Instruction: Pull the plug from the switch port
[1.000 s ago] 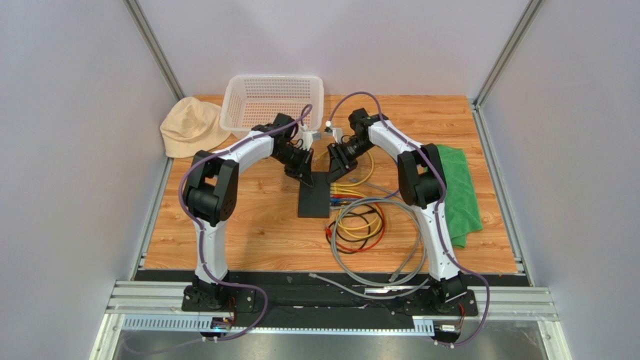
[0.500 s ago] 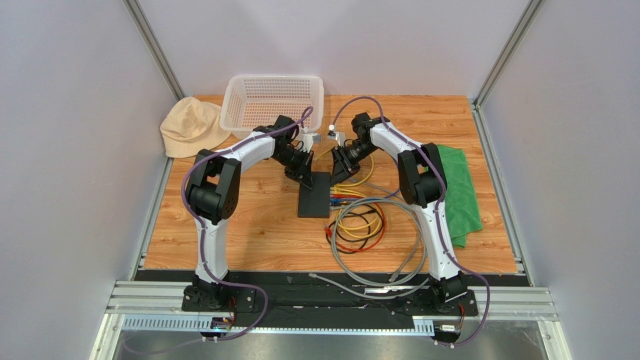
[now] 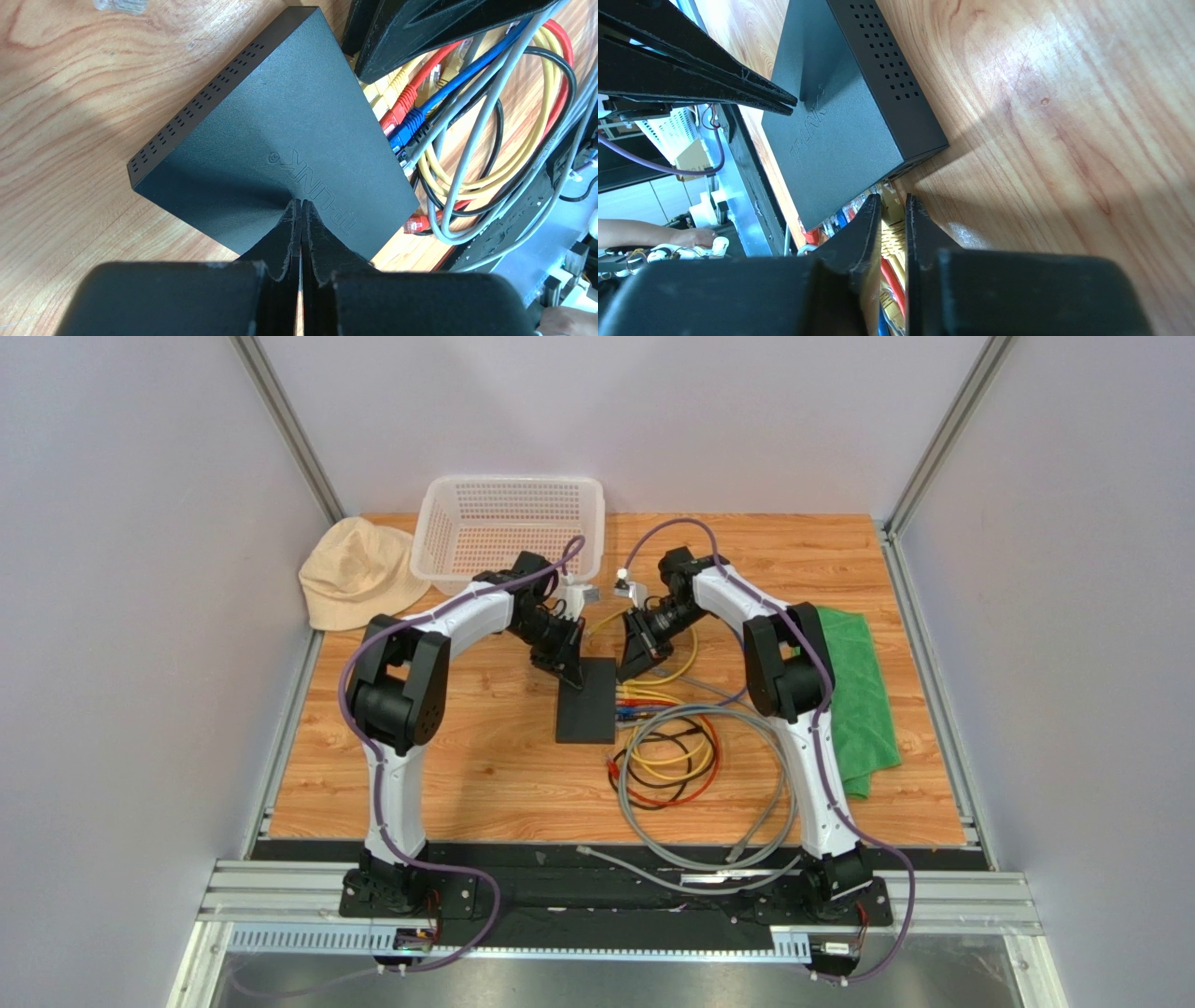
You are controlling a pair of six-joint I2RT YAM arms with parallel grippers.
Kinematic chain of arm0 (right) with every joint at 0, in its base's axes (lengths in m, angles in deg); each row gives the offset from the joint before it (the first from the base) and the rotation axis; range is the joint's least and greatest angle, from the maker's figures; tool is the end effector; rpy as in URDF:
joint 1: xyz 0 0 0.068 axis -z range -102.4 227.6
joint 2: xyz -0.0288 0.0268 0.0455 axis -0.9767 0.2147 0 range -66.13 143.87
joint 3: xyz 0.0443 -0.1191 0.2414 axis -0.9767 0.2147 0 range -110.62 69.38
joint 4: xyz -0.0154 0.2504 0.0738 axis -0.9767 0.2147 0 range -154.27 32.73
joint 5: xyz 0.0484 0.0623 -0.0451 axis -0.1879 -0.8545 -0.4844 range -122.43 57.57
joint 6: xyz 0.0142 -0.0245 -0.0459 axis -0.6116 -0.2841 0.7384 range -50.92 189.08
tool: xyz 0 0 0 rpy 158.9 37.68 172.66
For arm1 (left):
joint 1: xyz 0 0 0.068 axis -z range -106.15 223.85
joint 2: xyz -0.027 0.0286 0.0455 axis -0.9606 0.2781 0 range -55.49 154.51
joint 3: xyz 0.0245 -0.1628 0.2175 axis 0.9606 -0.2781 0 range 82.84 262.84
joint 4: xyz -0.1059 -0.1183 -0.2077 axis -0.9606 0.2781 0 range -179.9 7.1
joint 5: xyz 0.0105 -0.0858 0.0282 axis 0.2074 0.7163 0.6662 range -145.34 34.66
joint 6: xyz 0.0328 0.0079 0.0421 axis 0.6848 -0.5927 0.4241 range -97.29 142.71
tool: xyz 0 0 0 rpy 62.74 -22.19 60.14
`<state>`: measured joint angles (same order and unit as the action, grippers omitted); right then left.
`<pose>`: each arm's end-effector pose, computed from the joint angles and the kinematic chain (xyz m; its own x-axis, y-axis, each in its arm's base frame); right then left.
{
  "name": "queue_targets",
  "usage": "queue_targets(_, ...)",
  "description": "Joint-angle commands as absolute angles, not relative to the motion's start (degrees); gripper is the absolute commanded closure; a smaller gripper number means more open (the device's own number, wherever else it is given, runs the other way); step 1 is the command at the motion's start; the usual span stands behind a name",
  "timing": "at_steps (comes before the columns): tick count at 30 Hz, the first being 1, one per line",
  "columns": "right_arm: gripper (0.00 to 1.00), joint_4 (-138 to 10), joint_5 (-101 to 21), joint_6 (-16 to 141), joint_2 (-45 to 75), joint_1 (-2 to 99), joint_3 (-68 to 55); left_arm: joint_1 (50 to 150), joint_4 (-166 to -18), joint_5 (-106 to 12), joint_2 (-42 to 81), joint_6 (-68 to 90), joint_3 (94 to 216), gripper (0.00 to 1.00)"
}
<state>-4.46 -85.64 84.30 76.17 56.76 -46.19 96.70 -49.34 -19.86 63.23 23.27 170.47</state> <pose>0.4389 0.1975 0.1231 -0.8324 -0.4851 -0.2680 -0.4940 0.4302 0.7555 0.3790 -0.1822 0.1721 -0.8699 0.3751 -0.3202 0.4931 0.6758 -0.5478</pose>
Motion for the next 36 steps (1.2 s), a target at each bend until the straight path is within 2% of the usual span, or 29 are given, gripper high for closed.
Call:
queue_targets(1,0.92,-4.9,-80.8,85.9,76.8,56.3,-47.1,96.9,-49.1,-19.9,63.2,24.7,172.5,1.0)
queue_targets(5,1.0,0.0,-80.0,90.5,77.3,56.4,-48.7,97.1,-49.0,-20.0,63.3,24.8,172.4,1.0)
queue_targets(10,1.0,6.4,-80.1,96.1,78.4,56.5,-50.7,97.1,-49.3,-20.3,63.3,24.7,172.2,1.0)
queue_targets(25,1.0,10.9,-76.0,99.8,79.1,56.3,-52.1,97.2,-49.4,-20.7,64.0,24.8,172.4,1.0)
queue_targets(31,1.0,10.0,-69.6,99.6,79.2,55.6,-52.4,97.3,-49.3,-21.0,64.4,24.9,172.6,1.0)
queue_targets(36,1.0,9.6,-57.6,98.7,78.9,53.6,-53.6,97.5,-48.9,-21.0,64.9,25.1,173.1,1.0)
